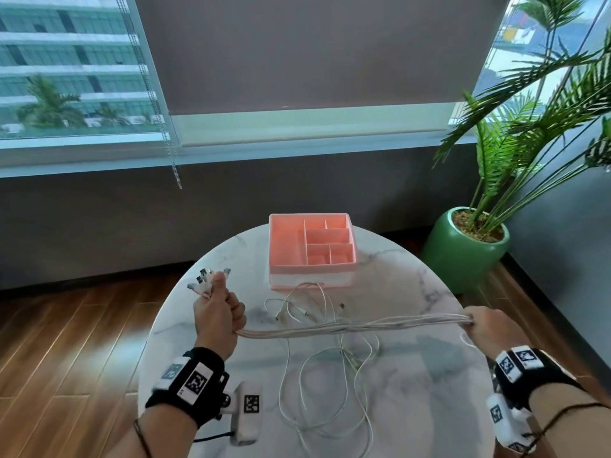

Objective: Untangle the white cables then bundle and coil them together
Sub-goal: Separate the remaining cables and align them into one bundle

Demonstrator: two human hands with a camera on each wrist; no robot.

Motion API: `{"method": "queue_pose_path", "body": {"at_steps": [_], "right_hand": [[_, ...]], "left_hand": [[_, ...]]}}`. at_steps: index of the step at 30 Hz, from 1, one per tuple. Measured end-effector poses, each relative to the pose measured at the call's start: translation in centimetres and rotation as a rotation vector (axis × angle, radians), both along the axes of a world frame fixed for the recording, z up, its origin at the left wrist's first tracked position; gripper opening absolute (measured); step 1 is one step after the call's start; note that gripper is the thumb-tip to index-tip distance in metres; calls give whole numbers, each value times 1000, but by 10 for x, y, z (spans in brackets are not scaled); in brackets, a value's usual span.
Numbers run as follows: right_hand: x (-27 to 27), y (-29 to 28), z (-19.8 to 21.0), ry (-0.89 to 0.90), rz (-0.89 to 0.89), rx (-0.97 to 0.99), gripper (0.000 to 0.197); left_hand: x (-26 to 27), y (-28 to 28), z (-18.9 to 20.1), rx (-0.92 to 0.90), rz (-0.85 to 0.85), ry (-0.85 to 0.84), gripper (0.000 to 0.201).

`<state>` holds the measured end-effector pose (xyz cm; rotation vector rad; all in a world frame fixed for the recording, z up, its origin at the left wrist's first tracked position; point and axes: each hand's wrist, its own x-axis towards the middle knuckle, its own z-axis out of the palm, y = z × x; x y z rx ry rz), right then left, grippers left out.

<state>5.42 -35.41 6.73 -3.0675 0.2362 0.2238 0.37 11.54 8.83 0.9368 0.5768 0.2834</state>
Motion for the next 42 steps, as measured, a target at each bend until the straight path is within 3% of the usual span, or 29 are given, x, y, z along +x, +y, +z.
{"method": "queue_pose_path", "body": {"at_steps": [2, 6, 9, 12, 15, 17, 20, 22, 24, 29, 34, 36, 39, 42], "right_hand": [[-4, 0, -3, 27, -28, -41, 23], [-32, 17, -34, 258, -3, -130, 11], [-41, 40, -51, 386, 21, -181, 15], [-39, 81, -50, 429, 160, -201, 45], [-40, 143, -39, 308, 393, 15, 83], [-48, 190, -31, 200, 587, 177, 94], [-65, 247, -23, 219, 715, 390, 85], [-70, 264, -28, 259, 704, 428, 56], [-68, 258, -45, 254, 708, 327, 35], [-56, 196, -82, 284, 599, 139, 51], [-55, 144, -89, 369, 492, 86, 39], [-53, 142, -82, 473, 473, 144, 45], [-42, 156, -65, 476, 471, 404, 74], [-28, 191, -42, 311, 524, 521, 63]], "left_hand": [[-3, -4, -6, 52, -41, 5, 45], [-4, -5, -9, 55, -44, 9, 42], [-2, 0, -8, 44, -7, 14, 46], [-2, -1, -6, 29, 7, 5, 46], [-3, -8, -4, -17, 1, 0, 45], [-6, -18, -3, -55, -18, -2, 43], [-10, -27, -3, -84, -34, -9, 43], [-11, -23, -5, -76, -9, -7, 43], [-13, -12, -9, -79, 45, 4, 41], [-18, 10, -29, -29, 105, 46, 41], [-24, 8, -53, -3, 22, 92, 44], [-23, 4, -57, 1, -33, 113, 46], [-19, 2, -56, 4, -69, 126, 46], [-12, 2, -53, -9, -72, 112, 45]]}}
